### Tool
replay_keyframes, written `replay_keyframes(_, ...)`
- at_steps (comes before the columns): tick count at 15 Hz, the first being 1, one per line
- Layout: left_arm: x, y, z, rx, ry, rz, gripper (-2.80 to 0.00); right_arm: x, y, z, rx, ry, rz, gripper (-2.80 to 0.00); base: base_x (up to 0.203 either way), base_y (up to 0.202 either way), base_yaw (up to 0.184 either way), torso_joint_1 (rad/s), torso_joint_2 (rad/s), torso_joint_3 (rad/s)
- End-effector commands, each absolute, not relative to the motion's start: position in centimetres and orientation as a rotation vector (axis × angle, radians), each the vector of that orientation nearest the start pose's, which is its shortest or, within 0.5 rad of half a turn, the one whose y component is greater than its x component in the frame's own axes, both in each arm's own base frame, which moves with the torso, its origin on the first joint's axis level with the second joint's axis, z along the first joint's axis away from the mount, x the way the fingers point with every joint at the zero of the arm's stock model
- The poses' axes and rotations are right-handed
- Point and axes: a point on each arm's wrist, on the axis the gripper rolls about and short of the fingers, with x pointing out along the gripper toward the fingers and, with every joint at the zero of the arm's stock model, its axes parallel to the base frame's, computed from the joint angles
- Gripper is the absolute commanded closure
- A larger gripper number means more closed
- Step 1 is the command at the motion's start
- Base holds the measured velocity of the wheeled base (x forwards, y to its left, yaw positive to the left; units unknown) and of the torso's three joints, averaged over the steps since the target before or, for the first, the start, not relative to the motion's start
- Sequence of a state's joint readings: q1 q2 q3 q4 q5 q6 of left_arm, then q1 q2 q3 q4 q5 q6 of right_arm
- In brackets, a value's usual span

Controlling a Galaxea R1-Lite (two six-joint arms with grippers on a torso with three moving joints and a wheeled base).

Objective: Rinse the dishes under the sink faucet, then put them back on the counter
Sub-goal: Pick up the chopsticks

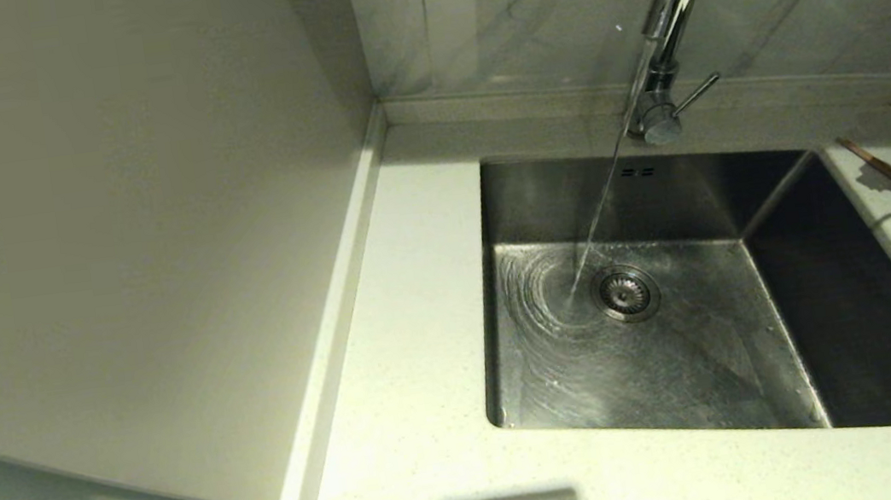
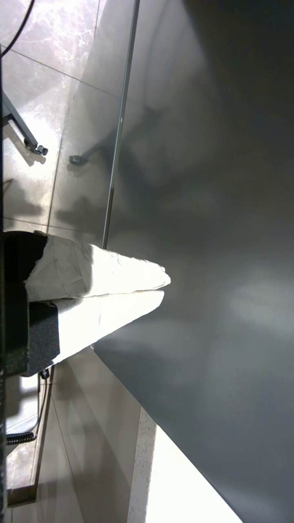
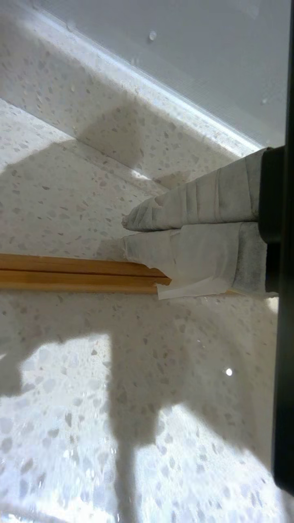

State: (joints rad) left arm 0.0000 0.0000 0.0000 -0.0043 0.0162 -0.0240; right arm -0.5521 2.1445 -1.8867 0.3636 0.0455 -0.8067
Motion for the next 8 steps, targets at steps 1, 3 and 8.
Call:
replay_keyframes(1,-2.3,0.0,7.6,-0.025,-0.006,0.017,0.00,36.7,-22.5,22.4,-0.585,0.752,-0.213,0.00,0.000,0.000,0.000,0.000,0.00,0.000)
replay_keyframes(3,-2.3,0.0,7.6,-0.025,-0.006,0.017,0.00,36.7,-22.4,22.4,-0.580,0.737,-0.195,0.00,0.000,0.000,0.000,0.000,0.00,0.000)
replay_keyframes(8,-2.3,0.0,7.6,-0.025,-0.006,0.017,0.00,38.4,-23.5,21.5,-0.592,0.699,-0.212,0.00,0.000,0.000,0.000,0.000,0.00,0.000)
